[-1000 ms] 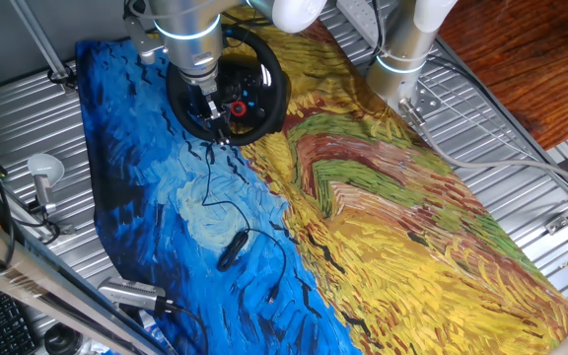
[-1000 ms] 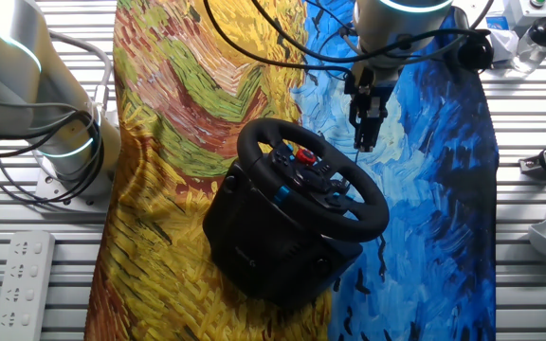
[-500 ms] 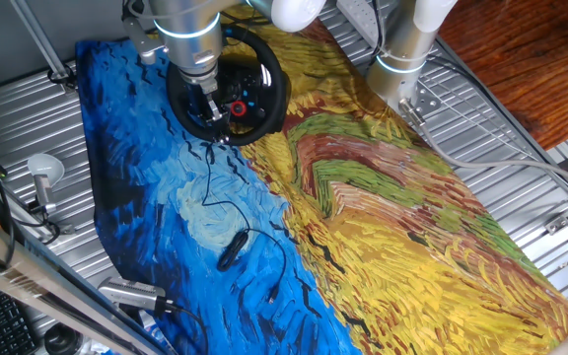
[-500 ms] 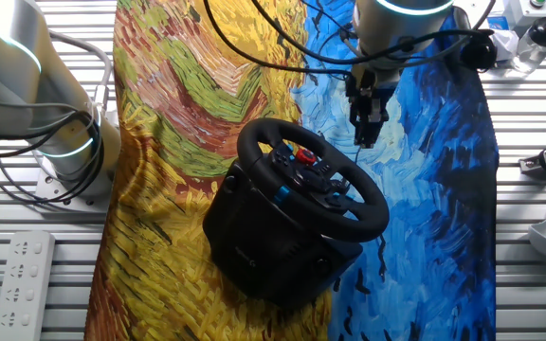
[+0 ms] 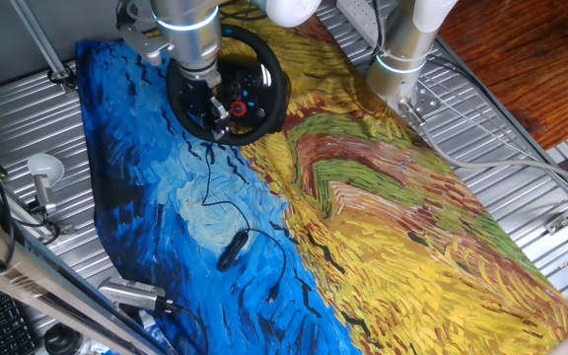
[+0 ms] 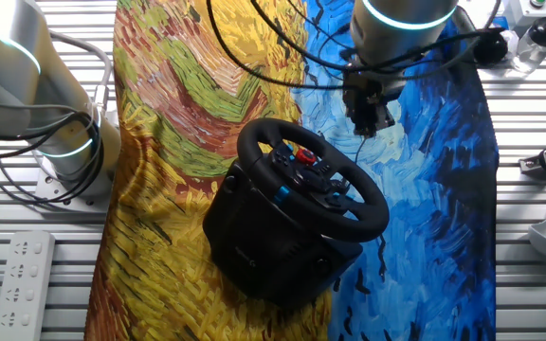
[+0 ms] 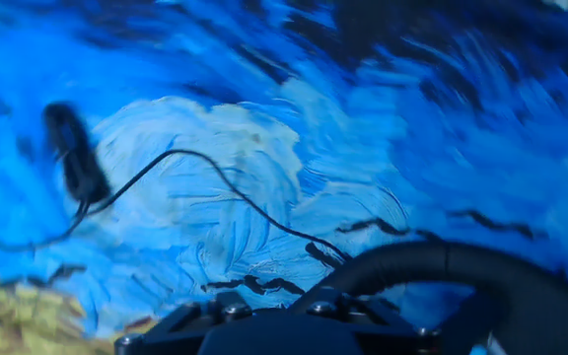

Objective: Rotate the steering wheel 90 degrees clockwise

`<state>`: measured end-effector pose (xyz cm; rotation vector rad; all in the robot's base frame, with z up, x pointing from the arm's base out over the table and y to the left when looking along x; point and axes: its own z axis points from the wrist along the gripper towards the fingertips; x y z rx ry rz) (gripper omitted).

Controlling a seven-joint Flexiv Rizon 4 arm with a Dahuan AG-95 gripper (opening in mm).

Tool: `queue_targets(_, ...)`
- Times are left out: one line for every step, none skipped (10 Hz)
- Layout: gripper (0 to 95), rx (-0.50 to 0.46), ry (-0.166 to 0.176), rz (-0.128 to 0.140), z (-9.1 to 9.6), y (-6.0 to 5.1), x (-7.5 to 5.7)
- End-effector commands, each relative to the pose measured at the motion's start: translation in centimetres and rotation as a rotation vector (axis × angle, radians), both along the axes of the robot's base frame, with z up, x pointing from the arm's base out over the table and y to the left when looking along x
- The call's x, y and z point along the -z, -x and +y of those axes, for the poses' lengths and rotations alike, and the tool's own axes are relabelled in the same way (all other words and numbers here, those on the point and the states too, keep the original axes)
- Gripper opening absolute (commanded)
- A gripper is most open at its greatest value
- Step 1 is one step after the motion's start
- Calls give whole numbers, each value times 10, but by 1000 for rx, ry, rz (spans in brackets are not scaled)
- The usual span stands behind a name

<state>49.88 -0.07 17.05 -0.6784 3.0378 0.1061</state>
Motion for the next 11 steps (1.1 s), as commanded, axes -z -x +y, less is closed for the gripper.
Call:
queue_targets(0,-239,15,14,1,-1,1)
queue_targets(0,-240,53,60,1,-1,1)
queue_targets(0,-238,105,116,2,-2,1)
queue_targets(0,-237,161,141,3,-2,1)
queue_targets(0,-238,191,152,4,-3,2)
queue_targets(0,-250,289,176,4,-3,2)
queue_targets(0,-253,356,190,4,-3,2)
queue_targets(0,-244,474,211,4,-3,2)
queue_targets(0,-236,530,223,3,-3,1)
queue_targets(0,-236,579,234,1,-3,0)
queue_targets(0,-233,598,236,0,-3,0)
